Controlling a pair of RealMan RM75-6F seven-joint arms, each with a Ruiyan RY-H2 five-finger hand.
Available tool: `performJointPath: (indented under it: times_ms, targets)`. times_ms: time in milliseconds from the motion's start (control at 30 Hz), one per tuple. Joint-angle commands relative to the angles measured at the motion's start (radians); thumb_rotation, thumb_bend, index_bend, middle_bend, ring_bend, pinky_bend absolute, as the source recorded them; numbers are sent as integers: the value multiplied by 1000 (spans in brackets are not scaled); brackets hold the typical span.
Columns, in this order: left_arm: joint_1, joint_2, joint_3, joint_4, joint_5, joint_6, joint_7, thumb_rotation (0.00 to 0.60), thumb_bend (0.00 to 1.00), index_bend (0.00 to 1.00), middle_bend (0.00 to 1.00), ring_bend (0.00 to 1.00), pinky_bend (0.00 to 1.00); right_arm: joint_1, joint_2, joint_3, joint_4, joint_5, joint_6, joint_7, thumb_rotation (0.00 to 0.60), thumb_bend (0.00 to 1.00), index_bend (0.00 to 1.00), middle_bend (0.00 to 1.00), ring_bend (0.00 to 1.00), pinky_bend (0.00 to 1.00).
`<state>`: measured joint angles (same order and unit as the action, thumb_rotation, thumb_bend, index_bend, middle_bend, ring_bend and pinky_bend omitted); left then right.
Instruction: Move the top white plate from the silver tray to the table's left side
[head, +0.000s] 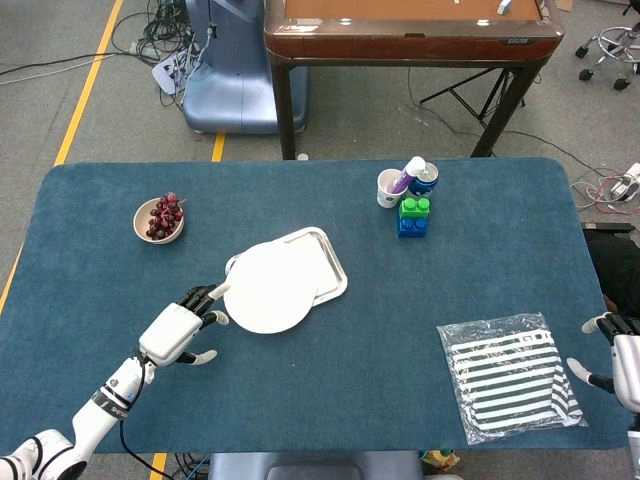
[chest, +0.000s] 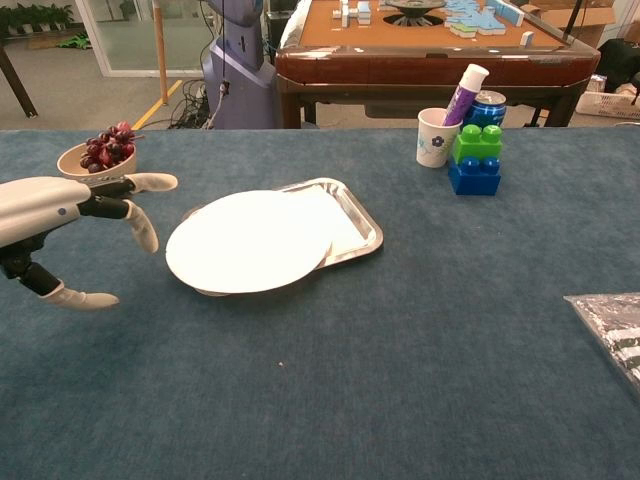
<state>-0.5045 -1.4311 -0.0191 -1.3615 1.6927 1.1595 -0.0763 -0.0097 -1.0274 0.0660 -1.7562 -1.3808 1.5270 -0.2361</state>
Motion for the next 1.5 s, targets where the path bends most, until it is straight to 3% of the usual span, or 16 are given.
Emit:
performJointPath:
  times_ms: [33,1233,1367,1500]
  targets:
    - [-14,-15,-4,5,-10,-13,26,600,169,381,0,0,69,-1,0,0,0,-1,1,0,600,73,456,400,344,409]
    - [-82,-189,-42,128,-154,-82,264,600,170,419,0,0,70,-9,10,7,-6,-3,10,11,600,73,456,400,344,409]
    - [-85,-199,-40,139,-156,-78,264,600,170,400,0,0,72,-11,11,9,-6,-2,13,8,600,73,456,400,344,409]
    - [-90,-204,-39,144,-159,-78,263,600,170,299,0,0,73,-13,12,10,-7,-3,18,10,600,72,456,400,344,409]
